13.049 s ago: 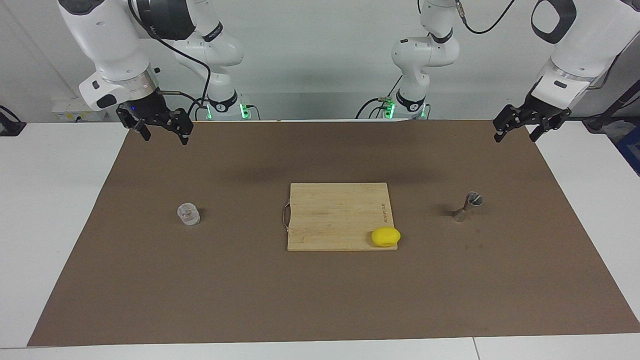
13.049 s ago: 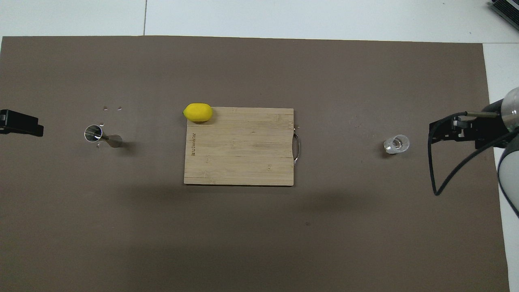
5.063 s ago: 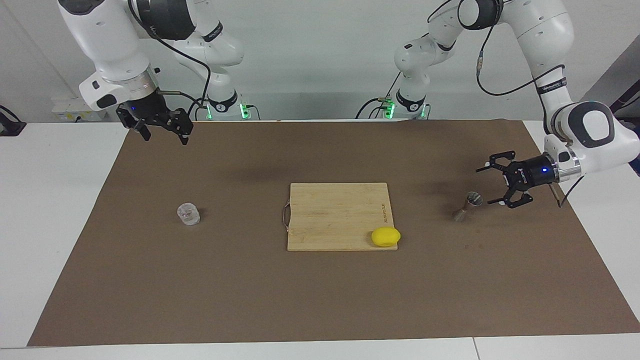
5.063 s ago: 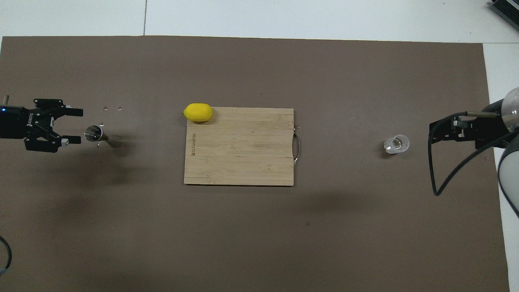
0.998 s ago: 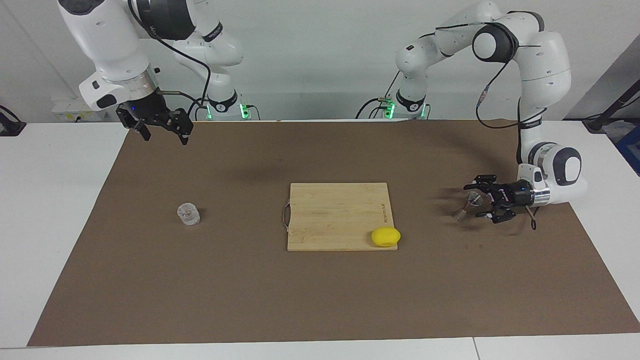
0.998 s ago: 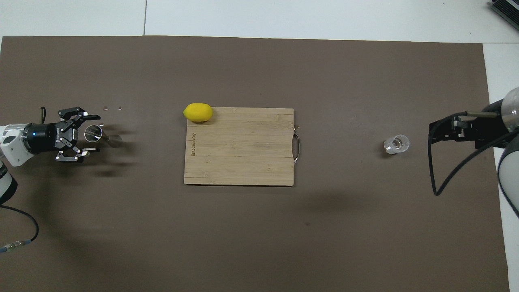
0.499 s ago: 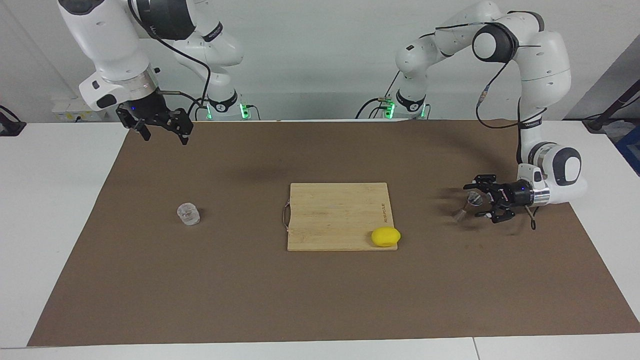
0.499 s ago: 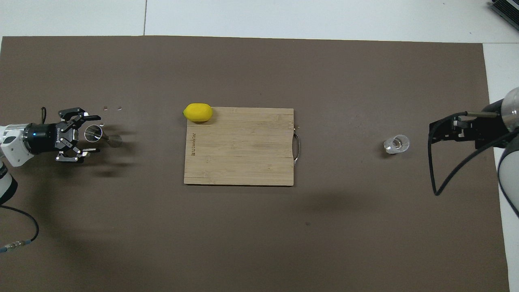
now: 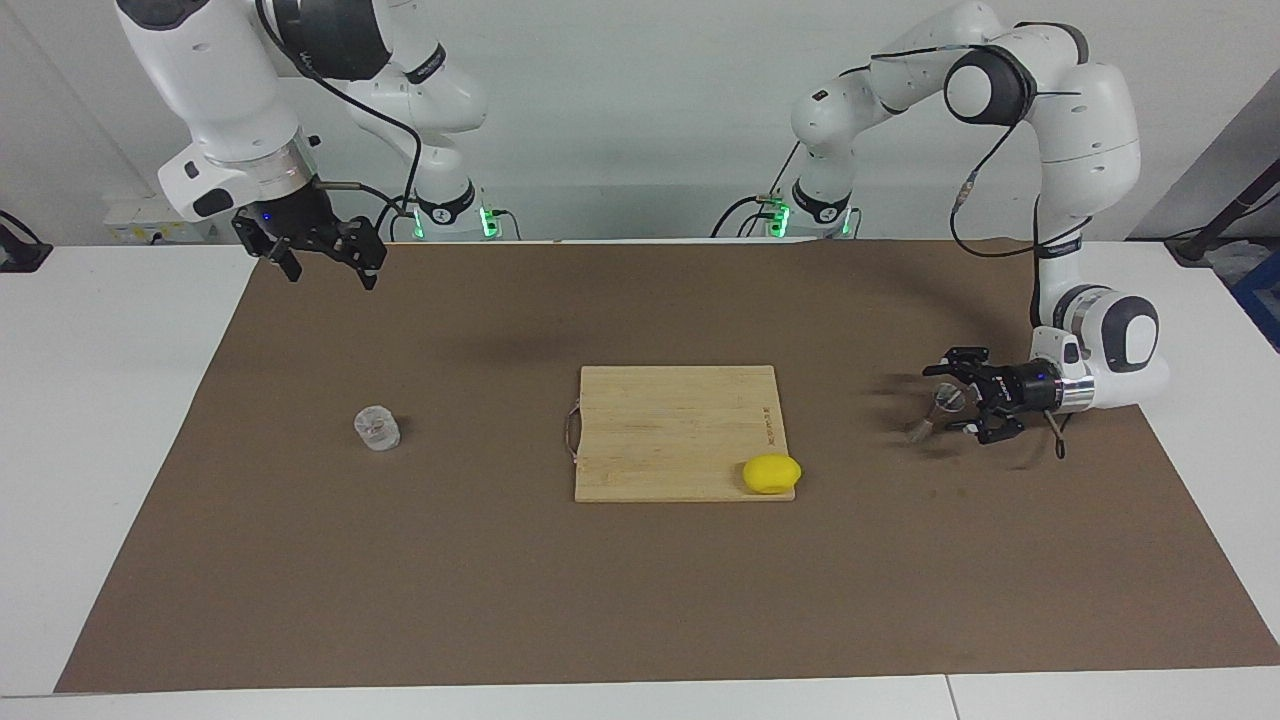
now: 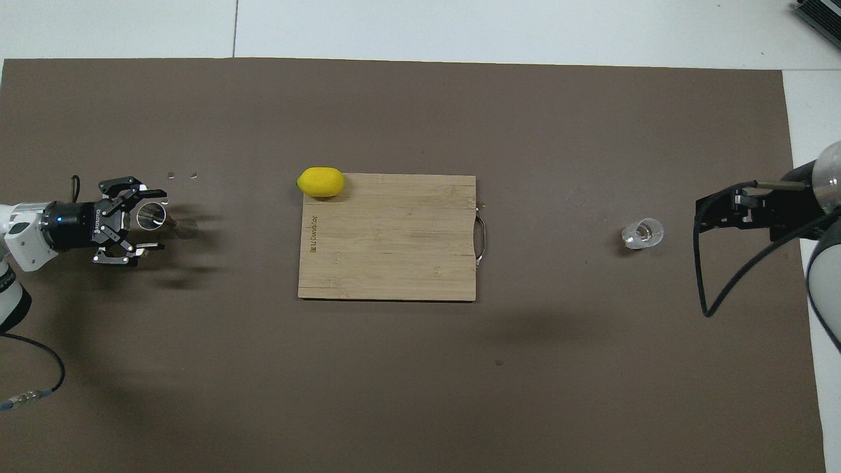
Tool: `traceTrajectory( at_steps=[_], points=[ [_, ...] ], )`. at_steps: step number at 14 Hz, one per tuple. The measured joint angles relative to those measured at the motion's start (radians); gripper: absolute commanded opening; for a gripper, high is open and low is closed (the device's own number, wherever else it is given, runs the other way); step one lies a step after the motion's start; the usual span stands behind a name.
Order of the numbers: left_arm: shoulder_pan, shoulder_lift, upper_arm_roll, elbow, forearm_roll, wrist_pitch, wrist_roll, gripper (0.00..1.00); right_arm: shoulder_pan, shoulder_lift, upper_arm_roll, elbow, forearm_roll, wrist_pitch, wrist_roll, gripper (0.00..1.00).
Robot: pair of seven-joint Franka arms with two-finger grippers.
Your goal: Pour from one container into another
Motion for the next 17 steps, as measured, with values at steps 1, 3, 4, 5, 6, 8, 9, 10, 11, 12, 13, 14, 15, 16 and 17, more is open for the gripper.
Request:
traceTrajectory(
  at_steps=[1, 3, 4, 5, 6, 8, 9, 10, 11, 12, 13, 14, 15, 16, 17],
  points=[
    [0.000, 0.000, 0.000, 0.000, 0.000, 0.000, 0.000, 1.00, 0.000, 0.000, 0.000, 0.000, 0.000, 0.000, 0.000, 1.00],
    [0.000, 0.000, 0.001, 0.000, 0.000, 0.000, 0.000, 1.00, 0.000, 0.000, 0.000, 0.000, 0.000, 0.000, 0.000, 1.00],
    [0.000, 0.000, 0.001, 0.000, 0.000, 0.000, 0.000, 1.00, 0.000, 0.000, 0.000, 0.000, 0.000, 0.000, 0.000, 1.00],
    [0.000, 0.000, 0.002, 0.000, 0.000, 0.000, 0.000, 1.00, 0.000, 0.000, 0.000, 0.000, 0.000, 0.000, 0.000, 1.00],
    [0.000, 0.000, 0.002, 0.000, 0.000, 0.000, 0.000, 0.97, 0.000, 0.000, 0.000, 0.000, 0.000, 0.000, 0.000, 1.00],
    [0.000, 0.000, 0.002, 0.000, 0.000, 0.000, 0.000, 0.93, 0.000, 0.000, 0.000, 0.000, 0.000, 0.000, 0.000, 1.00],
    [0.000, 0.000, 0.002, 0.000, 0.000, 0.000, 0.000, 0.93, 0.000, 0.000, 0.000, 0.000, 0.000, 0.000, 0.000, 1.00],
    [0.000, 0.000, 0.002, 0.000, 0.000, 0.000, 0.000, 0.91, 0.000, 0.000, 0.000, 0.000, 0.000, 0.000, 0.000, 1.00],
    [0.000, 0.000, 0.001, 0.000, 0.000, 0.000, 0.000, 0.87, 0.000, 0.000, 0.000, 0.000, 0.000, 0.000, 0.000, 1.00],
    [0.000, 0.000, 0.001, 0.000, 0.000, 0.000, 0.000, 0.87, 0.000, 0.000, 0.000, 0.000, 0.000, 0.000, 0.000, 1.00],
    [0.000, 0.000, 0.001, 0.000, 0.000, 0.000, 0.000, 0.80, 0.000, 0.000, 0.000, 0.000, 0.000, 0.000, 0.000, 1.00],
    [0.000, 0.000, 0.001, 0.000, 0.000, 0.000, 0.000, 0.77, 0.000, 0.000, 0.000, 0.000, 0.000, 0.000, 0.000, 1.00],
    [0.000, 0.000, 0.001, 0.000, 0.000, 0.000, 0.000, 0.76, 0.000, 0.000, 0.000, 0.000, 0.000, 0.000, 0.000, 1.00],
    [0.000, 0.000, 0.001, 0.000, 0.000, -0.001, 0.000, 0.71, 0.000, 0.000, 0.000, 0.000, 0.000, 0.000, 0.000, 1.00],
    [0.000, 0.000, 0.001, 0.000, 0.000, -0.001, 0.000, 0.69, 0.000, 0.000, 0.000, 0.000, 0.000, 0.000, 0.000, 1.00]
  ],
)
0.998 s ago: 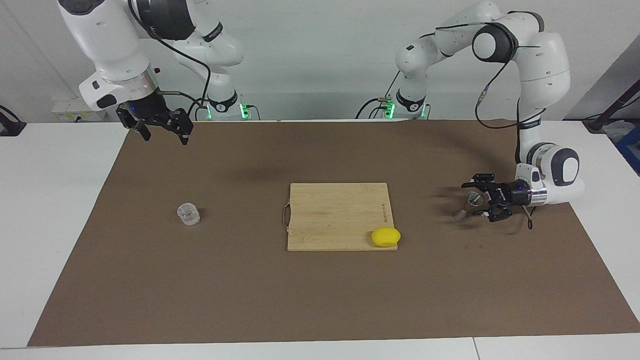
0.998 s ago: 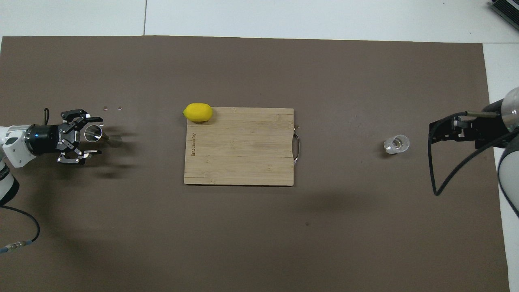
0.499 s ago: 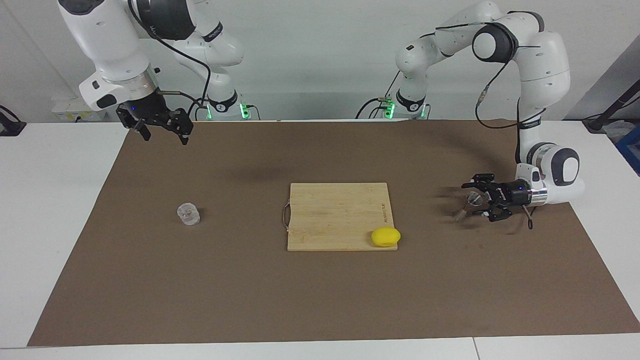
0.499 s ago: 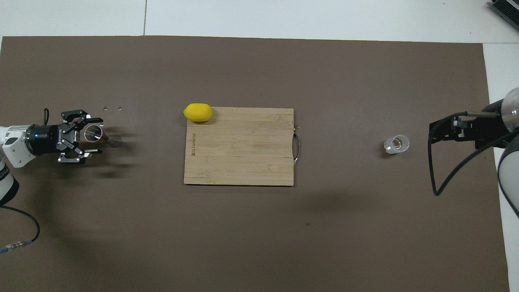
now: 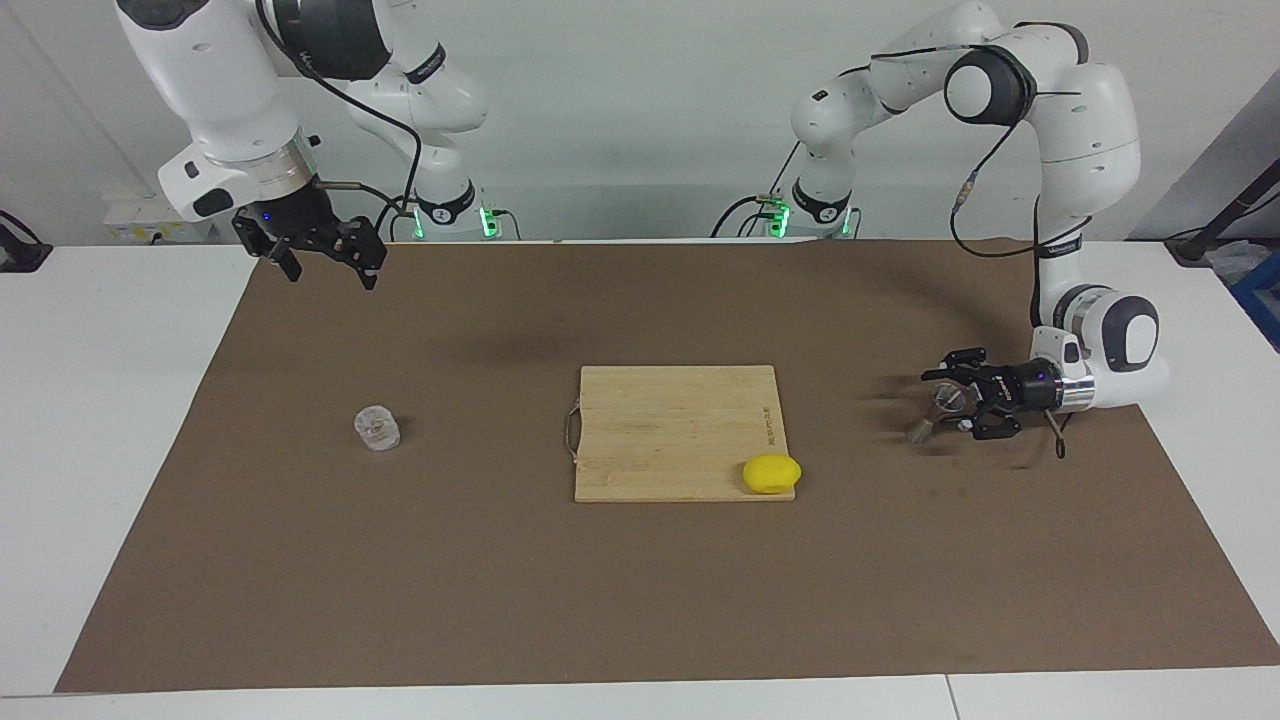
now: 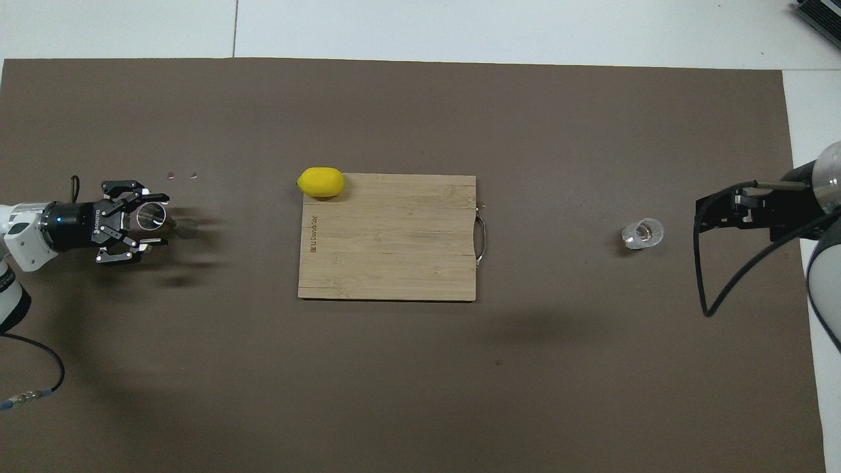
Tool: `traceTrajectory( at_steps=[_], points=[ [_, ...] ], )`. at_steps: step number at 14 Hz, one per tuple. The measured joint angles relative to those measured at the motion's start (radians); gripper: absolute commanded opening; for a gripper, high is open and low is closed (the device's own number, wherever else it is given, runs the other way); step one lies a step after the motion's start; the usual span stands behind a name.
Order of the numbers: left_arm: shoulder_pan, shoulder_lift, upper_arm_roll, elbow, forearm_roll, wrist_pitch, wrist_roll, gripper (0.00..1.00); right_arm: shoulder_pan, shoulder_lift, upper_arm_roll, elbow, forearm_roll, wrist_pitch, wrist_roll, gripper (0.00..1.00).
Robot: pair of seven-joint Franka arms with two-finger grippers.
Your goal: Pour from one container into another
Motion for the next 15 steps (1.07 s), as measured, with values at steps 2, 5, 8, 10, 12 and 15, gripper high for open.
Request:
traceTrajectory(
  at_steps=[2, 5, 8, 10, 12, 15],
  points=[
    [0.000, 0.000, 0.000, 0.000, 0.000, 0.000, 0.000, 0.62, 0.000, 0.000, 0.000, 0.000, 0.000, 0.000, 0.000, 1.00],
    [0.000, 0.000, 0.001, 0.000, 0.000, 0.000, 0.000, 0.55, 0.000, 0.000, 0.000, 0.000, 0.000, 0.000, 0.000, 1.00],
    [0.000, 0.000, 0.001, 0.000, 0.000, 0.000, 0.000, 0.54, 0.000, 0.000, 0.000, 0.000, 0.000, 0.000, 0.000, 1.00],
    [0.000, 0.000, 0.001, 0.000, 0.000, 0.000, 0.000, 0.55, 0.000, 0.000, 0.000, 0.000, 0.000, 0.000, 0.000, 1.00],
    [0.000, 0.000, 0.001, 0.000, 0.000, 0.000, 0.000, 0.54, 0.000, 0.000, 0.000, 0.000, 0.000, 0.000, 0.000, 1.00],
    [0.000, 0.000, -0.001, 0.001, 0.000, -0.008, 0.000, 0.54, 0.000, 0.000, 0.000, 0.000, 0.000, 0.000, 0.000, 1.00]
  ],
)
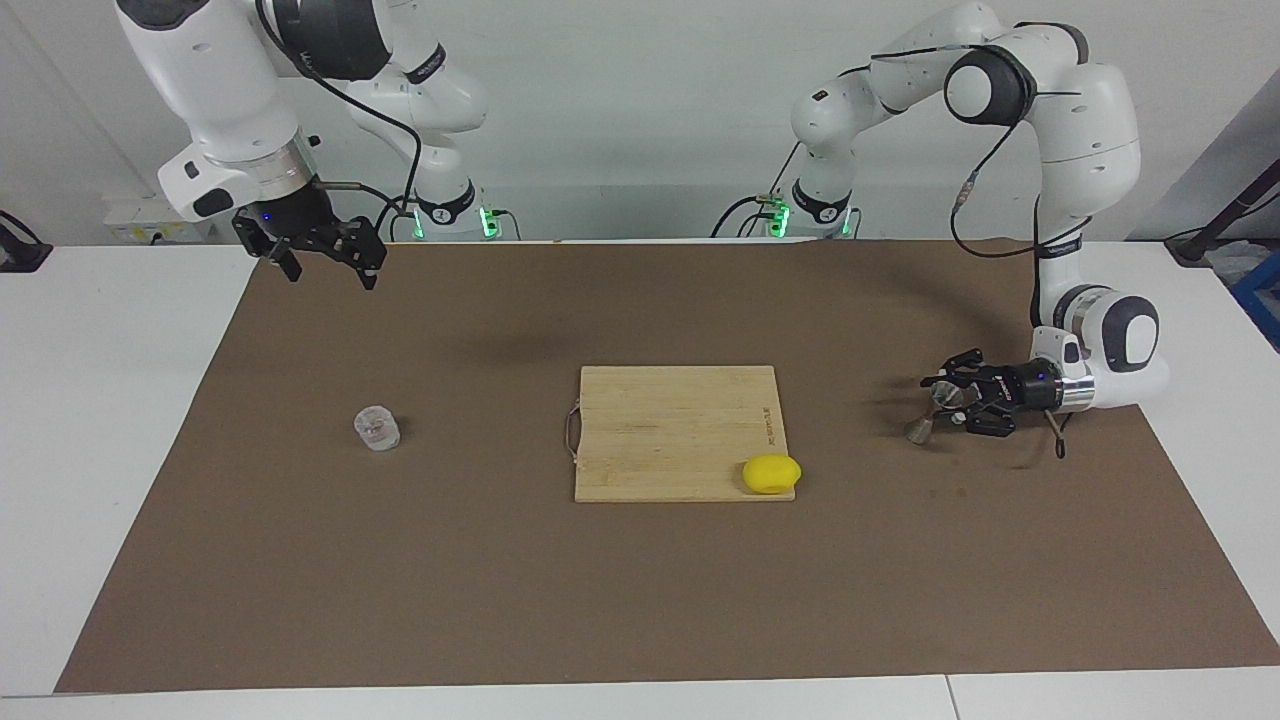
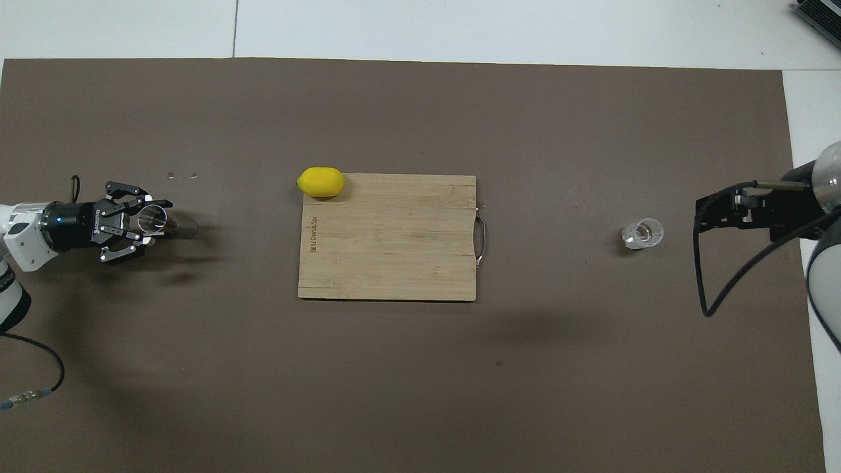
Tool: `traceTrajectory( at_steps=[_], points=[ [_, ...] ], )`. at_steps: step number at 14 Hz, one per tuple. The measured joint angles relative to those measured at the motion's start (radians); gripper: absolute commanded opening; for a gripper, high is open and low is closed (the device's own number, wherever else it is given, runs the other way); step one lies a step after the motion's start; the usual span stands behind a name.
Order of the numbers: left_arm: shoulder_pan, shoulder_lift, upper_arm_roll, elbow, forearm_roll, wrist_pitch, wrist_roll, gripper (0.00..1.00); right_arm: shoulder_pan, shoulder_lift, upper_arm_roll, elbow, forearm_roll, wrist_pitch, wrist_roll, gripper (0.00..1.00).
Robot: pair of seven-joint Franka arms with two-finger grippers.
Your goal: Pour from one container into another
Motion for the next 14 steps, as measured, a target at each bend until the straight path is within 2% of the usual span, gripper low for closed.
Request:
traceTrajectory(
  at_steps=[4, 5, 6, 10, 11, 14],
  points=[
    [0.000, 0.000, -0.001, 0.001, 0.000, -0.012, 0.000, 0.54, 0.000, 0.000, 0.000, 0.000, 0.000, 0.000, 0.000, 1.00],
    [0.000, 0.000, -0.001, 0.001, 0.000, -0.015, 0.000, 0.50, 0.000, 0.000, 0.000, 0.000, 0.000, 0.000, 0.000, 1.00],
    [0.000, -0.001, -0.001, 0.002, 0.000, -0.016, 0.000, 0.41, 0.000, 0.000, 0.000, 0.000, 0.000, 0.000, 0.000, 1.00],
    [0.000, -0.001, 0.001, 0.003, 0.000, -0.016, 0.000, 0.36, 0.000, 0.000, 0.000, 0.000, 0.000, 0.000, 0.000, 1.00],
    [0.000, -0.001, 0.001, 0.003, 0.000, -0.016, 0.000, 0.29, 0.000, 0.000, 0.000, 0.000, 0.000, 0.000, 0.000, 1.00],
    [0.001, -0.001, 0.003, 0.005, 0.000, -0.016, 0.000, 0.32, 0.000, 0.000, 0.000, 0.000, 0.000, 0.000, 0.000, 1.00]
  ],
)
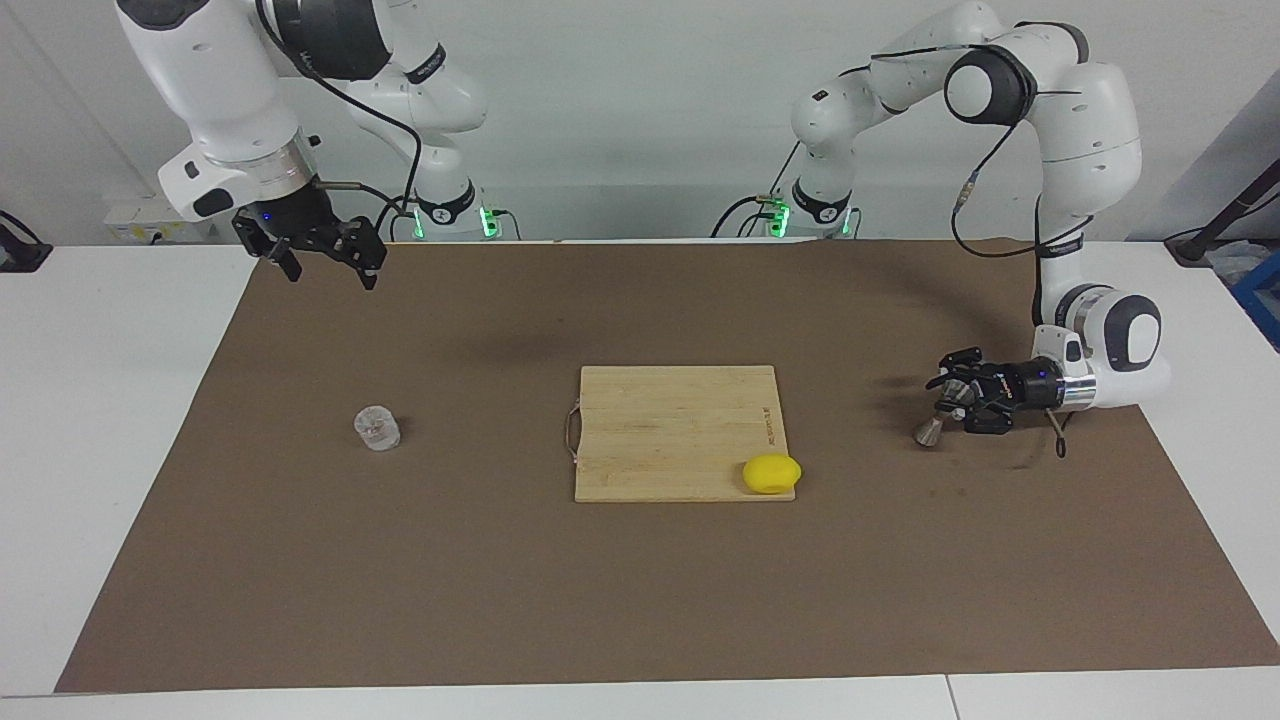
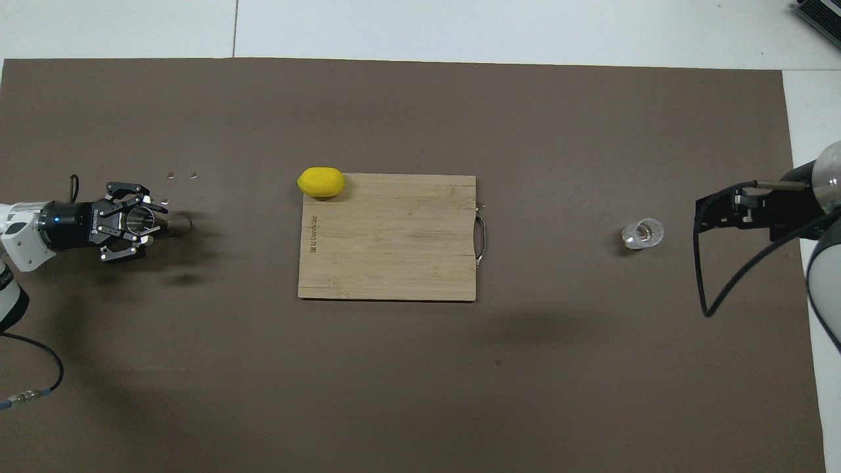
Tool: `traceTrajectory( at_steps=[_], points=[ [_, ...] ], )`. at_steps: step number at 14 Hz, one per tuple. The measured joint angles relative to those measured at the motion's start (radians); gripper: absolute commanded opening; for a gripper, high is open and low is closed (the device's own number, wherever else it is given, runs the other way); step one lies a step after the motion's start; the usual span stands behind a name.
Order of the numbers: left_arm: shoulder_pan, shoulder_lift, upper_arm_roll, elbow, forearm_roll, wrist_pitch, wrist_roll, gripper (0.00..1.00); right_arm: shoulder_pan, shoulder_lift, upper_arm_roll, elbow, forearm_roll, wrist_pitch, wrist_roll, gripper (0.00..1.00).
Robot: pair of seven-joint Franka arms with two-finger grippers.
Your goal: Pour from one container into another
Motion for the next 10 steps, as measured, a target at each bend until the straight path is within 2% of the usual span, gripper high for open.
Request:
traceTrajectory(
  at_steps=[3, 7, 8, 10],
  points=[
    [0.000, 0.000, -0.001, 0.001, 0.000, 0.000, 0.000, 0.35, 0.000, 0.000, 0.000, 0.000, 0.000, 0.000, 0.000, 1.00],
    [-0.001, 0.000, -0.002, 0.001, 0.000, 0.001, 0.000, 0.32, 0.000, 0.000, 0.000, 0.000, 0.000, 0.000, 0.000, 1.00],
    [-0.002, 0.000, -0.003, 0.001, -0.001, 0.001, 0.000, 0.21, 0.000, 0.000, 0.000, 0.000, 0.000, 0.000, 0.000, 1.00],
    [-0.004, 0.000, -0.005, 0.001, -0.002, 0.002, 0.000, 0.19, 0.000, 0.000, 0.000, 0.000, 0.000, 0.000, 0.000, 1.00]
  ],
)
